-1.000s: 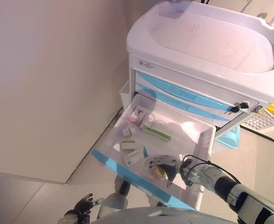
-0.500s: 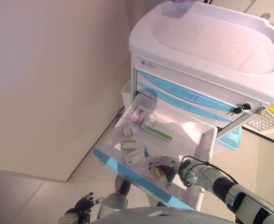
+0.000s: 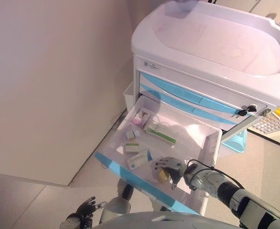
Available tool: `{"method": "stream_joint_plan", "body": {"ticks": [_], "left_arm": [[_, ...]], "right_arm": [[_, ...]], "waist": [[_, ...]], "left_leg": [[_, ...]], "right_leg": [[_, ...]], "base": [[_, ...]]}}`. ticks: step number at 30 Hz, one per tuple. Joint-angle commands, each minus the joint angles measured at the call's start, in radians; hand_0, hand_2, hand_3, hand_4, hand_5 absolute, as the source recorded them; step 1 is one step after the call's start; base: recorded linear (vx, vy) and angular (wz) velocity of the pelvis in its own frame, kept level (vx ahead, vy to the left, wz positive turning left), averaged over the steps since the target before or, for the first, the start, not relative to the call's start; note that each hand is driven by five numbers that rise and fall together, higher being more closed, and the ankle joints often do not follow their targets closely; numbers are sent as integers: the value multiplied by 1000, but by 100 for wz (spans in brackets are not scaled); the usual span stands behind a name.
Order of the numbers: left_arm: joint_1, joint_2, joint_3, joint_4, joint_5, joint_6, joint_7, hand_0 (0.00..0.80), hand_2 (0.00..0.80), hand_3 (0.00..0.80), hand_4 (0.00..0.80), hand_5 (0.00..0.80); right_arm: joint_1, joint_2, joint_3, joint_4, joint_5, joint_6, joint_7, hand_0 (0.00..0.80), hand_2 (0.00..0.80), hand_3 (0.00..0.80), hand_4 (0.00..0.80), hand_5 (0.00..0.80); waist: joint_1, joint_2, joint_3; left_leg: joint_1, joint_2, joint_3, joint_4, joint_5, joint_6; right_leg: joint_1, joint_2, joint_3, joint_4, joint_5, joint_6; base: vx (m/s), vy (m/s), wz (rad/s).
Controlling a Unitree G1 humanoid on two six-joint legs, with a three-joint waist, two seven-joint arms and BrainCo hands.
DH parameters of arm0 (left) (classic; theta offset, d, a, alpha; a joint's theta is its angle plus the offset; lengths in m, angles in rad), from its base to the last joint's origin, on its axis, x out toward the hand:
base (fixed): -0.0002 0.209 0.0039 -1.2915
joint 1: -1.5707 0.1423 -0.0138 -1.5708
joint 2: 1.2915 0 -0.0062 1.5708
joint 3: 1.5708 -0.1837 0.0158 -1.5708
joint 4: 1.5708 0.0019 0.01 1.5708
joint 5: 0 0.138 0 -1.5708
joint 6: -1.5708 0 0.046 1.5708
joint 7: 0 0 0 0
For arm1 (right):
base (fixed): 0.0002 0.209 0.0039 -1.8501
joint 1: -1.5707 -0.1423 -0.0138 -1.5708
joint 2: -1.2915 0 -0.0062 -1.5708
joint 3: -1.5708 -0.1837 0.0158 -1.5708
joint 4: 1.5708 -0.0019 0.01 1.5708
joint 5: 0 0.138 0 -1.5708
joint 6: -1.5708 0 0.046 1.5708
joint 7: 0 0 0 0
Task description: Open the drawer and pick up the medicine
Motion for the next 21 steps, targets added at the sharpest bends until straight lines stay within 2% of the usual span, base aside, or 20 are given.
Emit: {"method": "stream_joint_plan", "body": {"ticks": [1,12,14,16,18,21], "left_arm": [[-55,-5,-33,66,18,-33,-5,0,0,0,0,0],[-58,-6,-38,64,16,-35,-2,0,0,0,0,0],[-61,-2,-35,67,16,-36,-7,0,0,0,0,0],[-63,-3,-34,70,19,-37,-5,0,0,0,0,0],[-64,-3,-35,71,19,-37,-4,0,0,0,0,0],[-63,-1,-35,69,21,-37,-5,0,0,0,0,0]], "right_arm": [[-9,5,13,-61,-1,1,-36,0,0,0,0,0],[-12,13,32,-60,0,3,-26,0,0,0,0,0],[-14,15,34,-55,-1,-1,-26,191,191,191,191,191],[-15,17,36,-55,4,-6,-23,427,427,427,427,427],[-19,19,41,-57,14,-16,-15,530,530,530,530,530],[-18,17,46,-65,18,-17,-8,540,540,540,540,540]], "waist": [[20,-11,13],[23,-10,18],[24,-11,20],[25,-14,21],[26,-15,21],[27,-17,22]], "left_leg": [[-2,-40,30,1,-38,13],[-4,-42,28,1,-40,15],[-5,-41,27,1,-40,15],[-5,-41,27,1,-40,15],[-5,-40,27,1,-40,15],[-6,-40,28,1,-40,14]], "right_leg": [[-10,3,13,52,-16,8],[-13,1,12,54,-18,7],[-14,2,11,54,-19,7],[-15,2,11,54,-18,7],[-14,3,11,55,-19,7],[-15,2,10,55,-19,7]], "base": [[0,0,0],[0,0,0],[0,0,0],[0,0,0],[0,0,0],[0,0,0]]}}
